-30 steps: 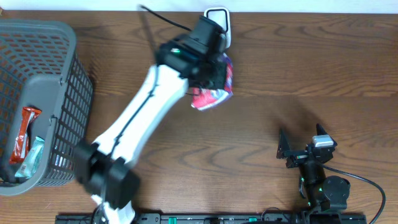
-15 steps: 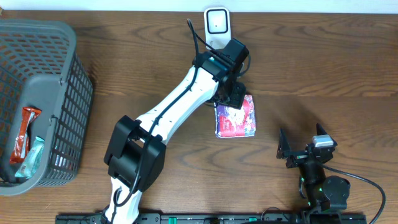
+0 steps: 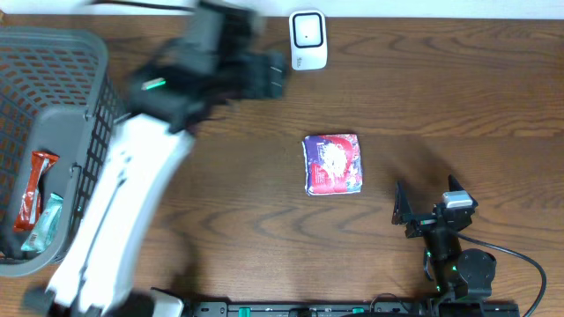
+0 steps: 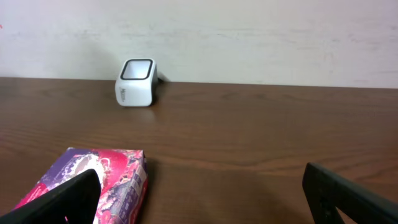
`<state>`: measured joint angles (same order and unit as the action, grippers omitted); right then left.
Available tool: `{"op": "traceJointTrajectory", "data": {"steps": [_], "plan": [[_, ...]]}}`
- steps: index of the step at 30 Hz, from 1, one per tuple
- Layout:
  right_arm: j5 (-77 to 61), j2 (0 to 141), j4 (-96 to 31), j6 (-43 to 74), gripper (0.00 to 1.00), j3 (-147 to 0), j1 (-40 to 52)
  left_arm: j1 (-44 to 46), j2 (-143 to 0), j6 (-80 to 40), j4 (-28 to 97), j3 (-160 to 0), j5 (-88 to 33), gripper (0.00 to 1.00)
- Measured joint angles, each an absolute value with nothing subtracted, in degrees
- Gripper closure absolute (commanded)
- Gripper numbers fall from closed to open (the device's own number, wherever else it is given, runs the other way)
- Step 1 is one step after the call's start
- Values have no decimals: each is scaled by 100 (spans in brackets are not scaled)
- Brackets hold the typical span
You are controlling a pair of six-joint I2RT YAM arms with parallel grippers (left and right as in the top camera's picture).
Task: Scan the item barcode
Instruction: 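Carry the tissue pack to the scanner and set it on the table, then return the left gripper into the basket above the mint-green wipe pack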
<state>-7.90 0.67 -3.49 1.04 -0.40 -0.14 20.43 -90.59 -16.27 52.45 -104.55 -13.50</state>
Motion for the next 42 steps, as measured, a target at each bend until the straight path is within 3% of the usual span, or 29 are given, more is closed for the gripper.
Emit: {"op": "traceJointTrajectory", "data": {"steps": [10,20,31,42], "plan": [[-792,67,-349,104,1,-40,-14,-379,-7380,-1627,5627,-10464,-156,14],[-792,67,-349,104,1,-40,-14,-2499,-7675,-2370,6368,-10331,738,14],[-792,67,-349,104,1,-38,-14,-3138,-9476,-2757,7373,-10068,867,13],[-792,67,-349,104,1,-40,-14,-3660,-10724,-3177,7915,-9795,1981,13]]}}
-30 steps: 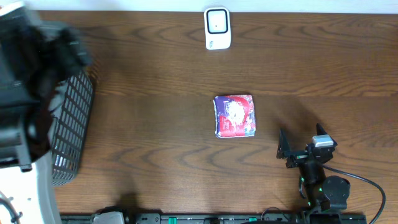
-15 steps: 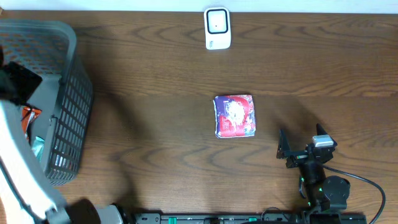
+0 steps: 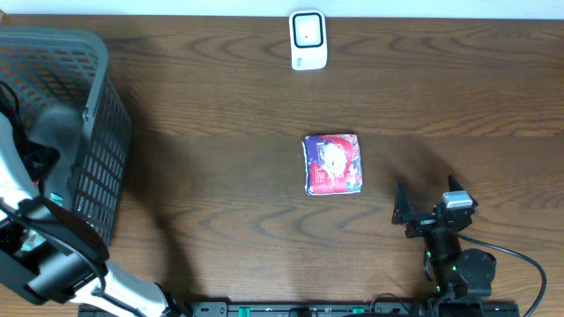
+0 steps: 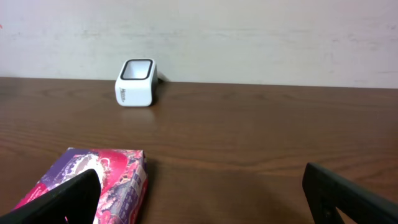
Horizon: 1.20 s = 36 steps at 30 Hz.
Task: Scan the item barcode
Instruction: 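Return the left gripper into the basket above the mint-green wipe pack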
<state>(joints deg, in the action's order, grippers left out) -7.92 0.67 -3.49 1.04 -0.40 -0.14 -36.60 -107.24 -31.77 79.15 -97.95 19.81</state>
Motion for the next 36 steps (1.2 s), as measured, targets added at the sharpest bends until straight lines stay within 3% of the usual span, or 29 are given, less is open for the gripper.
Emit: {"op": "traceJointTrajectory", "data": {"steps": [28,30,32,34,35,36], "plan": [[-792,67,-349,104,1,-38,-14,-3787,-10844,-3201,5411,-7269,2095,14],[-792,67,-349,104,1,-40,-14,-3782,-10820,-3216,5339,-7223,2110,28],[-792,67,-349,104,1,-40,-14,-3782,-10812,-3240,5229,-7150,2115,57],[-792,67,-349,104,1,-40,-14,-3782,-10812,-3262,5192,-7078,2104,72],[-792,67,-349,104,1,-38,-14,-3785,-10820,-3264,5207,-7026,2091,90],[-792,67,-349,104,1,-40,-14,-3782,-10822,-3284,5231,-6980,2082,93]]}}
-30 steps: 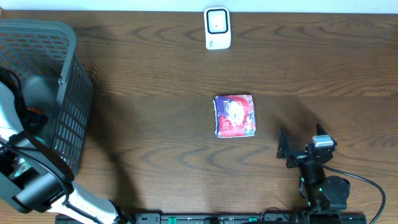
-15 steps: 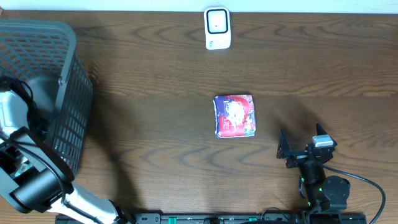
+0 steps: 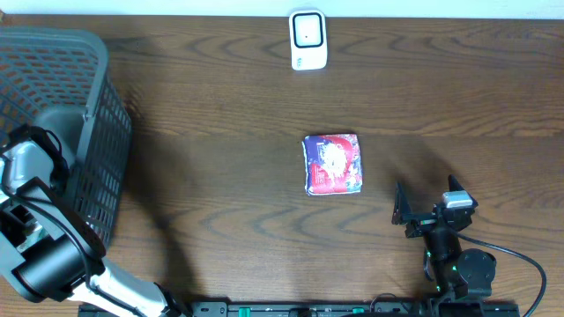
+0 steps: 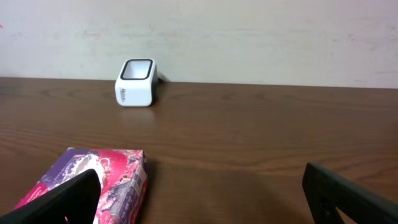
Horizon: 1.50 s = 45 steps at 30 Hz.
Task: Scan the item barcode
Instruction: 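Return the left gripper into the basket above the mint-green wipe pack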
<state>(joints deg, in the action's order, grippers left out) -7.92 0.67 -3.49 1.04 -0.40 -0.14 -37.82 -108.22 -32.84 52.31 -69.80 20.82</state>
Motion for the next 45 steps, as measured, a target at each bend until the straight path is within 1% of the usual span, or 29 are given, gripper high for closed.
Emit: {"op": "traceJointTrajectory", "data": {"steps": [12,20,21,22,23,24,26,27,29,32,33,45], "plan": [[-792,67,-349,104,1,-38,-14,-3782,-10680,-3280,5813,-7135,1942,93],[-792,67,-349,104,1,-38,-14,-3785,-9135,-3282,5334,-7325,1944,92],[-792,67,-349,104,1,-40,-14,-3782,-8925,-3282,5249,-7347,1944,90],[-792,67,-349,104,1,-38,-14,-3782,-8768,-3280,5177,-7354,1944,80],[-792,67,-349,104,1,-38,-14,-3785,-8639,-3291,5113,-7358,1942,64],[-792,67,-349,104,1,-40,-14,-3782,-8538,-3315,5057,-7367,1940,46],[-792,67,-349,104,1,-38,-14,-3785,-8425,-3312,4971,-7378,1942,26],[-792,67,-349,104,1,-40,-14,-3785,-8420,-3376,4950,-7380,1942,15],[-792,67,-349,104,1,-40,-14,-3785,-8449,-3463,4945,-7380,1933,4],[-792,67,-349,104,1,-40,-14,-3785,-8580,-3634,4947,-7369,1940,0],[-792,67,-349,104,1,-40,-14,-3785,-8602,-3645,4945,-7363,1942,2],[-792,69,-349,104,1,-40,-14,-3787,-9933,-4899,5221,-7240,1938,2]]}}
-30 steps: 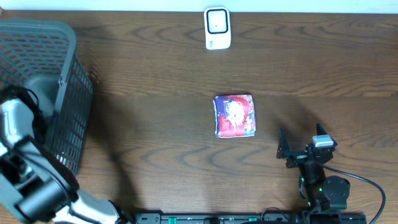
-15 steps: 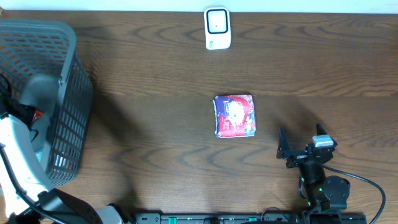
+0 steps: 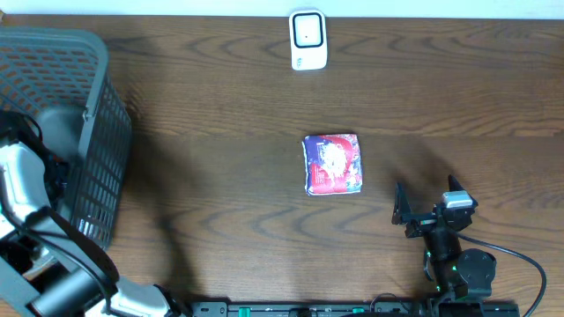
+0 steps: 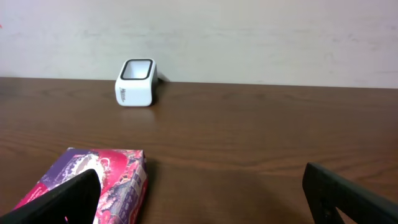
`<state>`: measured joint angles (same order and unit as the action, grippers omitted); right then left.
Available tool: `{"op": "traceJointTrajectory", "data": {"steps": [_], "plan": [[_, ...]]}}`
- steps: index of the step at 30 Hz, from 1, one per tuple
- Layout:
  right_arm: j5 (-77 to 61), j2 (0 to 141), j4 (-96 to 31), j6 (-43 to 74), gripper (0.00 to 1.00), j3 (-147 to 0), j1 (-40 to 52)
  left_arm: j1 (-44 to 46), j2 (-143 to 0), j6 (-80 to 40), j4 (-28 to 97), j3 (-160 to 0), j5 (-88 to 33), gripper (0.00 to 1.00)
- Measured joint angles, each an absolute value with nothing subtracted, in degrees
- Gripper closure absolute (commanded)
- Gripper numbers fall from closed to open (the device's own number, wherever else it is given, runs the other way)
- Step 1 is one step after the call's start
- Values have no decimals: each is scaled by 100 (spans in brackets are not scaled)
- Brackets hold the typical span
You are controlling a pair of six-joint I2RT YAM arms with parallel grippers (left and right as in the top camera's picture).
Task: Scan the item barcode
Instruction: 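Return the left gripper into the basket above the mint-green wipe pack, then grasp the mint-green wet-wipe pack with the left gripper and lift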
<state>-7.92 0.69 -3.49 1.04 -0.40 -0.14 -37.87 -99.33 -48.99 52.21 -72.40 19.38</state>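
Observation:
The item, a pink and purple packet (image 3: 332, 164), lies flat in the middle of the table. In the right wrist view the packet (image 4: 93, 180) sits just ahead of the left finger. The white barcode scanner (image 3: 307, 40) stands at the table's far edge, and the right wrist view shows the scanner (image 4: 135, 83) far ahead by the wall. My right gripper (image 3: 427, 204) rests open near the front right with nothing in it; in its own view the right gripper (image 4: 202, 202) spans bare wood. My left arm (image 3: 19, 187) reaches down into the grey basket, its gripper hidden.
A grey mesh basket (image 3: 97, 150) takes up the table's left end. A white wall (image 4: 249, 31) rises right behind the scanner. A black cable (image 3: 520, 260) runs from the right arm's base at the front edge.
The white link of my left arm sits a little nearer the front inside the basket. The packet, the scanner and the right gripper are unchanged.
At first my left arm stretched blurred over the back left of the table, near the scanner, and snack packets showed in the basket. Then it was over the basket at the left edge, covering them, and it has stayed there. The right gripper stayed open throughout.

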Motion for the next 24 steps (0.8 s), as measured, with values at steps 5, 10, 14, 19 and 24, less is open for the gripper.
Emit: {"op": "traceJointTrajectory", "data": {"steps": [5,10,14,19,24], "plan": [[-792,67,-349,104,1,-38,-14,-3852,-10261,-5446,5374,-7238,1940,2],[-792,67,-349,104,1,-38,-14,-4007,-10473,-5887,5334,-7238,1955,2],[-792,67,-349,104,1,-38,-14,-4150,-10562,-6020,5192,-7236,1964,2],[-792,67,-349,104,1,-40,-14,-4239,-10713,-5964,5006,-7236,1992,2],[-792,67,-349,104,1,-40,-14,-4233,-10921,-5865,4945,-7240,2128,30]]}}
